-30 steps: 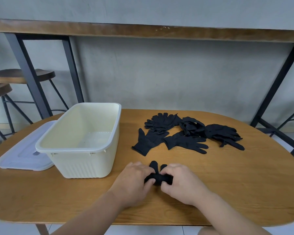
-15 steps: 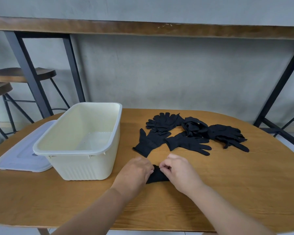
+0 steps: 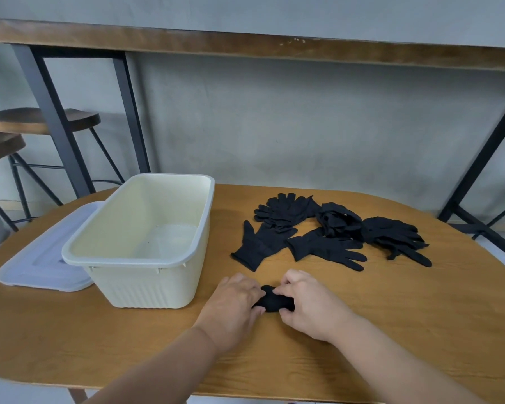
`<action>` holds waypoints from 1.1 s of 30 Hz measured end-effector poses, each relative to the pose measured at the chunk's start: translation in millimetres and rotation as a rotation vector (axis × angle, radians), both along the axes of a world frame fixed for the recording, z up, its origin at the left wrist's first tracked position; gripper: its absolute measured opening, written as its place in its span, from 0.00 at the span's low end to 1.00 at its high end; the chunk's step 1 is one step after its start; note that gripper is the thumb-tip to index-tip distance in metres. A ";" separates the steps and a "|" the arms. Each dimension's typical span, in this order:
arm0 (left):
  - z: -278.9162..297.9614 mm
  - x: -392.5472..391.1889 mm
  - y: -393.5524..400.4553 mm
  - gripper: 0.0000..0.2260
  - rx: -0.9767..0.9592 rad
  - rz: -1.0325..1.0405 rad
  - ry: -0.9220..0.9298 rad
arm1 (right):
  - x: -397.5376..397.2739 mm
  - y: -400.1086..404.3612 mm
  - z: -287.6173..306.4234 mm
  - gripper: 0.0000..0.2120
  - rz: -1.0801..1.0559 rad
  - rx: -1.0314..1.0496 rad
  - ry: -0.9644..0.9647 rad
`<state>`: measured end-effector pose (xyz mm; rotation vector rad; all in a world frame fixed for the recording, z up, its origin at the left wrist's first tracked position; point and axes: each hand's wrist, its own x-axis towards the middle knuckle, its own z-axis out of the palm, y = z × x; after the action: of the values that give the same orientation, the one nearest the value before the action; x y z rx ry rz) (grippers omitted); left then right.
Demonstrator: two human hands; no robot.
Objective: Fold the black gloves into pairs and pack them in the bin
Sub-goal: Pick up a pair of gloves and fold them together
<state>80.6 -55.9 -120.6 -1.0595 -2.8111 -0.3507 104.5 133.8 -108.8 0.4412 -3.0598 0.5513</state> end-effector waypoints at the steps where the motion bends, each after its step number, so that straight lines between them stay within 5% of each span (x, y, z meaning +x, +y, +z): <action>1: 3.6 0.5 0.8 0.14 -0.034 0.020 -0.003 | -0.2 -2.0 1.3 0.22 -0.010 0.006 0.004; 8: 57.6 15.9 32.7 0.06 -0.393 0.096 0.063 | 8.2 -4.9 30.5 0.09 -0.044 0.097 0.041; 15: 198.2 -11.8 -12.9 0.04 -0.300 0.190 0.341 | -30.2 -42.8 169.5 0.06 0.004 -0.111 0.235; 19: 250.4 -76.7 -81.0 0.08 -0.263 0.294 0.006 | -100.2 -105.5 212.1 0.06 0.032 -0.119 0.057; 26: 173.1 -177.5 -133.7 0.08 -0.501 0.426 -0.141 | -201.9 -197.4 162.7 0.09 0.104 0.249 -0.175; 33: 102.5 -207.4 -145.4 0.09 -0.388 0.472 -0.201 | -239.7 -224.9 108.3 0.09 0.092 0.423 -0.341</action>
<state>-126.7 -201.3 -18.1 -0.3846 -3.2674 0.1525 -135.3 -91.1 -0.5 0.5428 -3.5041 -0.0400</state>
